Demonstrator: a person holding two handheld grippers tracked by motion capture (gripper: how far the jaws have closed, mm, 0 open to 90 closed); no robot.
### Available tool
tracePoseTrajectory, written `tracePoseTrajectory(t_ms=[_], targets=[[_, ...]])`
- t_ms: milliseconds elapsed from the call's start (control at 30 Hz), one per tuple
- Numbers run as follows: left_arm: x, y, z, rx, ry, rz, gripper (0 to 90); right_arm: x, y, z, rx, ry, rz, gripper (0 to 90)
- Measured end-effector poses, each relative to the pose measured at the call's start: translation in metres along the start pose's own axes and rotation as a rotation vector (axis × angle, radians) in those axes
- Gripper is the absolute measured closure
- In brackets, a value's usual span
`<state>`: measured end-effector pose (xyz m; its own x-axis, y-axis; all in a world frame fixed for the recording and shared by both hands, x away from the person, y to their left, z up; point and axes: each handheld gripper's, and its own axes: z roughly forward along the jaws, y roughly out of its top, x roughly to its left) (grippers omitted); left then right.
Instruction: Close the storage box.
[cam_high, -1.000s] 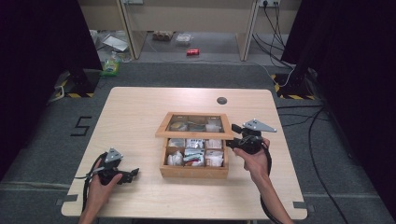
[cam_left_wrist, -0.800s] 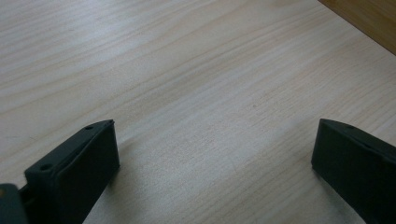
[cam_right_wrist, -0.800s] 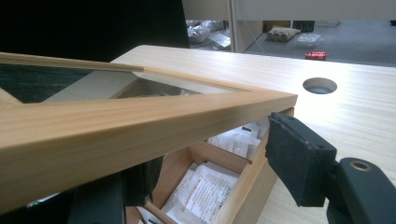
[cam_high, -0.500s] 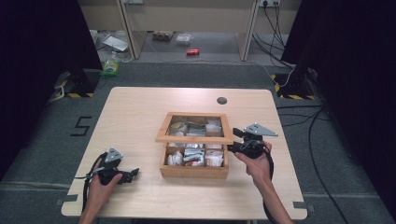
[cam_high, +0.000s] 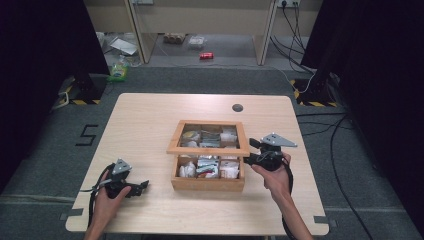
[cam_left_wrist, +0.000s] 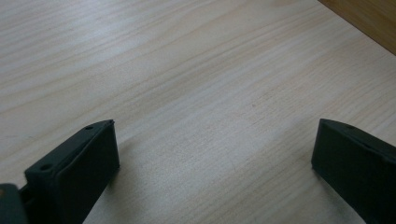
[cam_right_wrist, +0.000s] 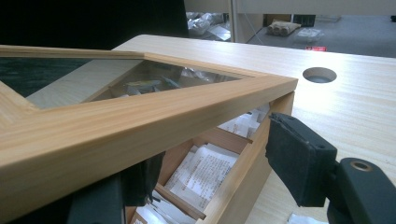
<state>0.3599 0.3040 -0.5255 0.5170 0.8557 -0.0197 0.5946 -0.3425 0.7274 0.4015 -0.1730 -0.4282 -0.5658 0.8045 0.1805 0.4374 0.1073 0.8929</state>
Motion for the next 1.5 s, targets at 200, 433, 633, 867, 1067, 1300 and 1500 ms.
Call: tracePoseTrajectory(t_ms=[200, 433, 633, 867, 1067, 1300, 1500], targets=[[0.0, 0.0, 0.0, 0.002, -0.001, 0.002, 0.0, -0.001, 0.0, 0.0, 0.003, 0.004, 0.004, 37.7], [0.0, 0.0, 0.0, 0.001, -0.001, 0.001, 0.0, -0.001, -0.005, -0.004, 0.009, -0.002, -0.006, 37.7], [0.0, 0.0, 0.0, 0.0, -0.001, 0.0, 0.1, 0.0, -0.009, -0.007, 0.004, -0.004, -0.015, 37.8], [0.0, 0.0, 0.0, 0.001, -0.001, 0.0, 0.0, -0.001, -0.017, -0.011, 0.014, -0.007, -0.02, 37.8], [0.0, 0.0, 0.0, 0.001, -0.001, 0.0, 0.0, 0.0, -0.021, -0.015, 0.014, -0.007, -0.01, 38.7], [0.0, 0.0, 0.0, 0.0, -0.001, 0.0, 0.0, 0.001, -0.024, -0.015, 0.011, -0.022, -0.032, 38.5], [0.0, 0.0, 0.0, 0.001, 0.0, 0.0, 0.0, 0.002, -0.026, -0.015, 0.009, -0.034, -0.035, 38.3]])
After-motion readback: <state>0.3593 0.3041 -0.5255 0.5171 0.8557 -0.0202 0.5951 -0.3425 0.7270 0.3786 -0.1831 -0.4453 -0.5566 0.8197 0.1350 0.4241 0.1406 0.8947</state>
